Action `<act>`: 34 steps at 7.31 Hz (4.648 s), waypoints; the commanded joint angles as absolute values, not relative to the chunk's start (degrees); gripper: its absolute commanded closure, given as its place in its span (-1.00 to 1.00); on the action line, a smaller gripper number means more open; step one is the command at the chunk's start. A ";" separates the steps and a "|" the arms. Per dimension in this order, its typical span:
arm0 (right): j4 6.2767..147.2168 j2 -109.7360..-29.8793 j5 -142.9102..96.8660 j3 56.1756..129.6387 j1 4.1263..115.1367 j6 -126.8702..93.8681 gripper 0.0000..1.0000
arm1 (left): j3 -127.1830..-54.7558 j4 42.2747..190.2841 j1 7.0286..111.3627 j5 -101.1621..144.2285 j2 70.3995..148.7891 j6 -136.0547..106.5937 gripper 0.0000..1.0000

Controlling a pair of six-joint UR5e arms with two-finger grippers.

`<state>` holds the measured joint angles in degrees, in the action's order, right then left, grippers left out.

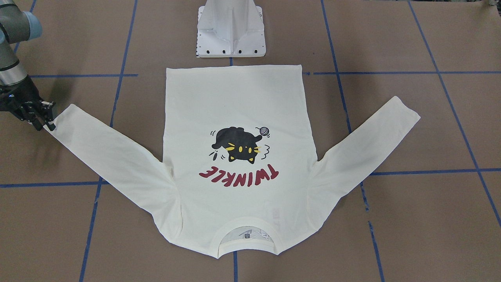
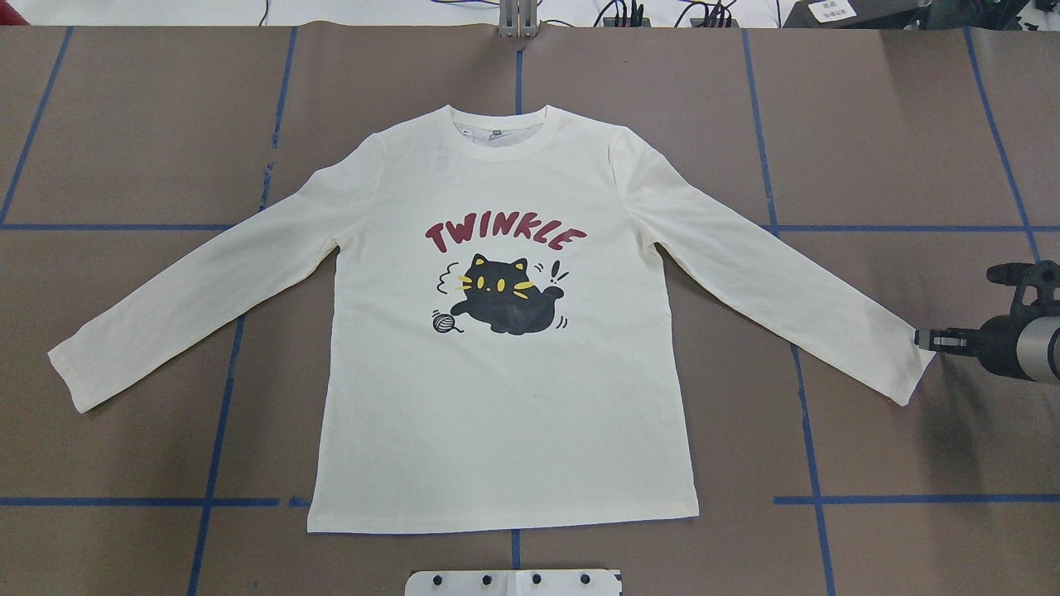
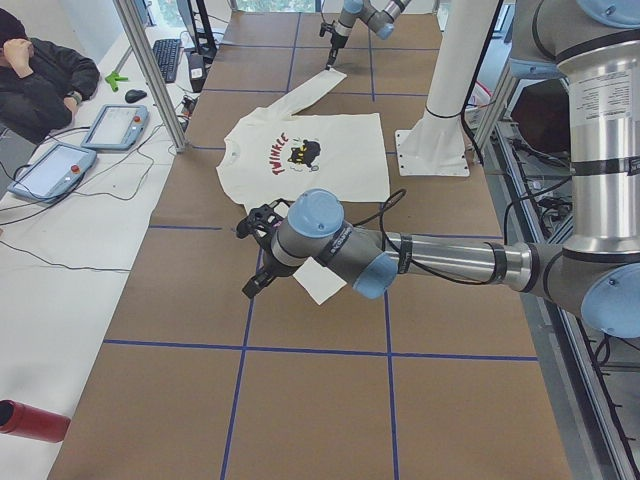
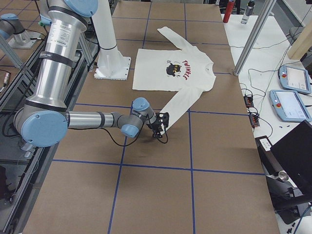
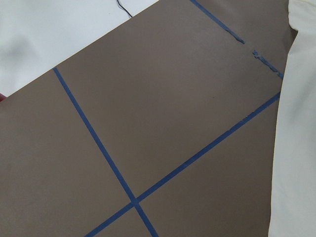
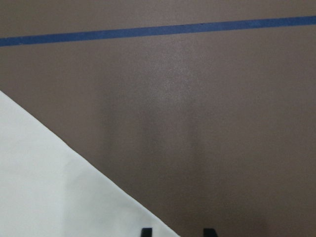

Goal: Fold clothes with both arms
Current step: 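Grasp the cuff of the sleeve nearest the right gripper, then carry the sleeve across the shirt front toward the opposite shoulder with the right gripper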

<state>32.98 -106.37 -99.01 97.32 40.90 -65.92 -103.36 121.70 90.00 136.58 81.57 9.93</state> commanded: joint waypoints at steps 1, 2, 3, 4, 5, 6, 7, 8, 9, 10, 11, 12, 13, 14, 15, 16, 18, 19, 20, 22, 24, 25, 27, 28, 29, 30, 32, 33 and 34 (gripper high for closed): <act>32.70 -106.00 -99.05 97.47 40.87 -65.92 1.00 | -103.36 121.73 90.00 136.58 81.56 9.93 -1.00; 32.70 -105.91 -99.05 97.56 40.78 -65.92 1.00 | -103.36 122.08 90.00 136.58 81.56 9.84 -1.00; 32.70 -105.65 -98.97 98.43 40.69 -65.92 1.00 | -103.36 122.08 90.00 136.58 81.56 9.84 -1.00; 32.70 -103.21 -98.70 100.09 40.87 -65.92 1.00 | -103.36 122.08 90.00 136.58 81.56 9.84 -1.00; 32.70 -99.96 -98.44 102.98 40.87 -66.00 1.00 | -103.36 122.08 90.00 136.58 81.48 9.84 -1.00; 32.87 -96.02 -99.05 104.40 40.87 -65.92 1.00 | -103.36 122.08 90.00 136.58 81.47 9.84 -1.00; 34.09 -90.50 -98.88 104.41 40.96 -66.09 1.00 | -103.27 122.08 90.00 136.58 81.47 9.93 -1.00; 38.97 -86.18 -98.27 104.50 40.96 -66.53 1.00 | -103.27 122.08 90.00 136.58 81.47 9.93 -1.00; 48.07 -78.39 -97.30 104.41 41.83 -66.88 1.00 | -103.18 122.08 90.00 136.58 81.39 9.93 -1.00; 61.04 -68.48 -95.99 104.41 43.49 -66.97 1.00 | -103.36 122.08 90.09 136.50 81.39 9.93 -1.00; 73.70 -59.24 -94.06 104.07 44.20 -66.97 1.00 | -103.19 122.08 90.09 136.49 81.39 9.93 -1.00; 80.09 -52.80 -90.74 103.37 44.03 -67.06 1.00 | -103.01 122.08 90.09 136.49 81.39 9.93 -1.00; 81.20 -46.99 -89.31 99.79 43.86 -67.15 1.00 | -103.01 122.08 90.09 136.49 81.39 9.93 -1.00; 83.91 -38.58 -88.86 92.53 43.68 -67.32 1.00 | -102.92 122.08 90.09 136.49 81.39 9.93 -1.00; 84.46 -30.32 -87.29 83.85 41.59 -68.80 1.00 | -103.09 122.08 90.09 136.41 81.39 9.93 -1.00; 84.46 -25.62 -81.62 77.76 37.40 -69.69 1.00 | -102.92 122.08 90.09 136.41 81.39 9.93 -1.00; 84.03 -22.17 -72.99 71.67 30.01 -70.22 1.00 | -102.83 121.99 90.26 136.32 81.47 9.84 -1.00; 83.85 -19.63 -68.69 65.28 26.23 -71.53 1.00 | -102.66 121.99 90.26 136.32 81.47 9.84 -1.00; 83.76 -17.42 -66.12 59.21 23.67 -71.54 1.00 | -102.66 121.99 90.26 136.41 81.47 9.84 -1.00; 83.85 -12.16 -65.92 58.27 23.47 -71.80 1.00 | -102.66 122.08 90.44 136.41 81.30 9.84 -1.00; 83.93 -10.39 -67.14 56.95 23.03 -71.81 1.00 | -102.48 121.99 90.44 136.41 81.30 9.76 -1.00; 84.02 -10.20 -68.71 56.78 23.03 -71.89 1.00 | -102.48 121.99 90.44 136.41 81.30 9.67 -1.00; 83.94 -10.28 -69.43 52.83 23.03 -75.21 1.00 | -102.48 121.99 90.44 136.41 81.30 9.58 -1.00; 83.94 -10.28 -69.43 52.82 23.03 -75.32 1.00 | -102.48 121.99 90.44 136.32 81.39 9.49 -1.00; 83.85 -10.28 -69.52 52.74 23.11 -76.11 0.67 | -102.39 121.99 90.44 136.41 81.39 9.41 -1.00; 83.93 -10.20 -69.43 52.47 23.20 -77.51 -0.98 | -102.31 121.99 90.44 136.32 81.39 9.32 -1.00; 84.02 -9.41 -76.33 52.38 25.30 -77.70 -1.00 | -101.87 121.99 90.44 136.32 81.47 9.32 -1.00; 84.46 -8.97 -80.47 52.38 26.79 -77.70 -1.00 | -101.95 121.99 90.44 136.32 81.56 9.23 -1.00; 86.20 -8.70 -85.38 52.64 29.24 -77.61 -1.00 | -101.95 122.08 90.44 136.41 81.91 9.14 -1.00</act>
